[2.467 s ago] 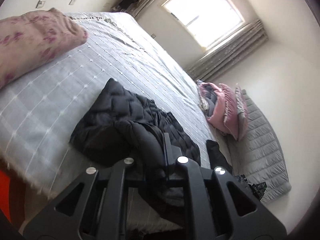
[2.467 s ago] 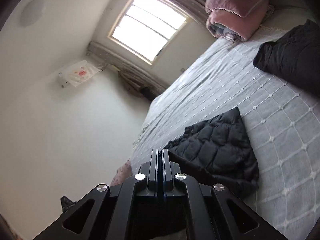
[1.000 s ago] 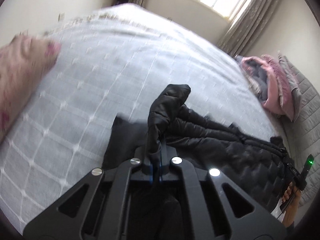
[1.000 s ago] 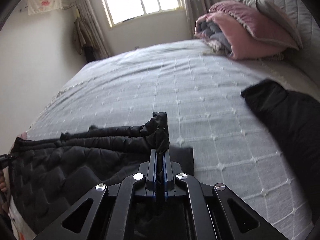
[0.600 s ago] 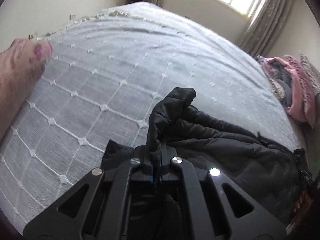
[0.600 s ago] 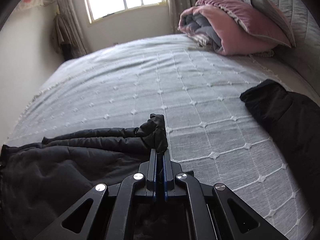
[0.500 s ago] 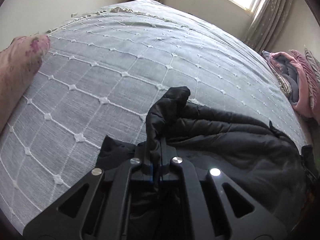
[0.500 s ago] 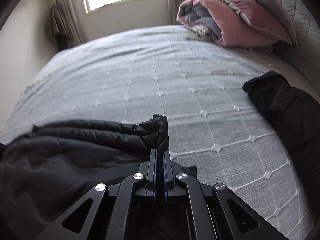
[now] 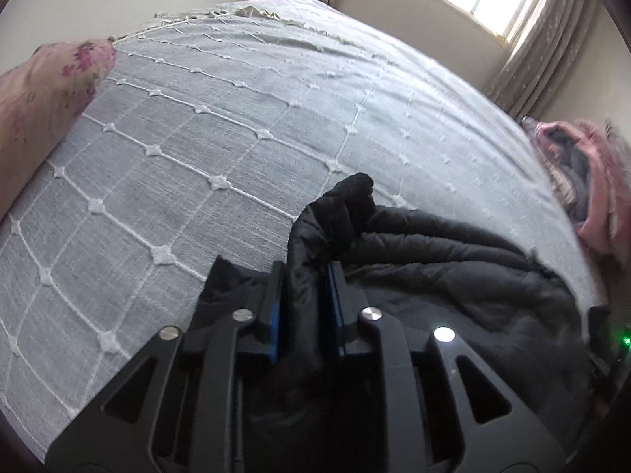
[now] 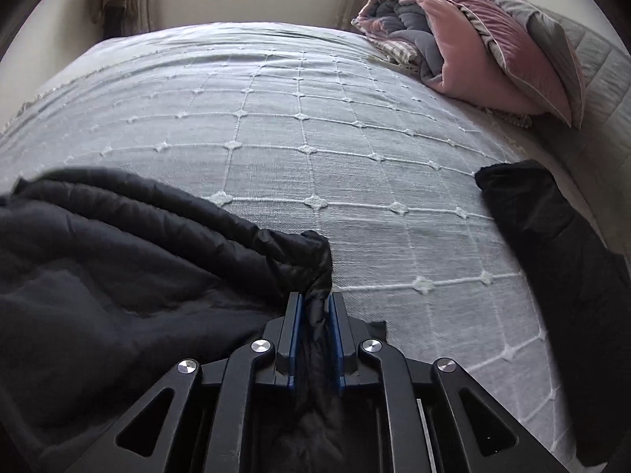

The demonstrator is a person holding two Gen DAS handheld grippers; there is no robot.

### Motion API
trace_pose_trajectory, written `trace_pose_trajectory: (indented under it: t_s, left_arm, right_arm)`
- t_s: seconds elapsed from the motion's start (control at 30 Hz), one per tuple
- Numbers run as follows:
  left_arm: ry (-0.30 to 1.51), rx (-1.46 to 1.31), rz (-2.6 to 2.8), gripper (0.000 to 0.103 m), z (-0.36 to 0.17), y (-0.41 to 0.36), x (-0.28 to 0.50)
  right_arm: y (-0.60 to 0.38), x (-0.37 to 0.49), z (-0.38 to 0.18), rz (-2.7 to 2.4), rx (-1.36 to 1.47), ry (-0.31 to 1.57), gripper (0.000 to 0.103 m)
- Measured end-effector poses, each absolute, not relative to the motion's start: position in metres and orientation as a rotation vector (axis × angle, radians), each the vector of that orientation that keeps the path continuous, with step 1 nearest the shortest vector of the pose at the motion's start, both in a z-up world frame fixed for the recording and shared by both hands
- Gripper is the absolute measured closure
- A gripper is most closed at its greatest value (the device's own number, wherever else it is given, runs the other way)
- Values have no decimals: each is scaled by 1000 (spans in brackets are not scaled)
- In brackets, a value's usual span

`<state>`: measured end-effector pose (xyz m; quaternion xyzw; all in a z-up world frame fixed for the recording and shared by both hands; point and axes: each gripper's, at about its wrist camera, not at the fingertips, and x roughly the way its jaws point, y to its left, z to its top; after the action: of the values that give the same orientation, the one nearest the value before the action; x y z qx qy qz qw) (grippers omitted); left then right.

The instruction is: Fold large clothes

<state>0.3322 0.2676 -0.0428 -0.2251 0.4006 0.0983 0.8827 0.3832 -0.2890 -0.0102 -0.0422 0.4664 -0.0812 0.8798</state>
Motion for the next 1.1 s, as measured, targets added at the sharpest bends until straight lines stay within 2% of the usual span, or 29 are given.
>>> trace_pose_trajectory:
  t_s: [0.03,0.1,0.13,0.17,0.23,0.27,0.3,0.33,0.47,0.57,0.73,0.9,1.1]
  left_arm:
    - [817,-488,204,62,-34,272,324]
    - [772,-491,235,57,-8,276,298]
    - [753,-470,239,57,5,272,287]
    - [736,-433,220,57,20,262,274]
    - [723,-372,156,52,43,232,250]
    - [715,-352,115,48,51,213,239]
    - [705,-330,58,38,59,186,225]
    - [707,-307,15,32,62,163,217]
    - [779,-257,-81,32,46,85,209]
    - [825,-288,-80,32,16,67,222]
    - [842,-433,-50,38,-17,88,239]
    - [824,-339,36,38,-32,108,246]
    - [829,-400,93,39,-37,144,250]
  right_arm:
    - [-297,372,4,-143,-11,939,89]
    - [-306,348,30,-111,96,860,84]
    - [-307,332,45,-97,131,818,75]
    - [-305,319,57,-73,146,792,48]
    - [-294,293,74,3,171,752,7]
    - [-285,279,81,56,182,715,7]
    - [-273,267,85,89,180,701,7]
    - [-258,258,86,116,169,711,7]
    - [-193,234,68,251,158,787,7]
    - [-148,224,48,303,35,812,9]
    - [-129,233,16,293,14,831,13]
    - [-129,254,-1,279,-68,824,12]
    - [-180,280,-6,180,27,860,13]
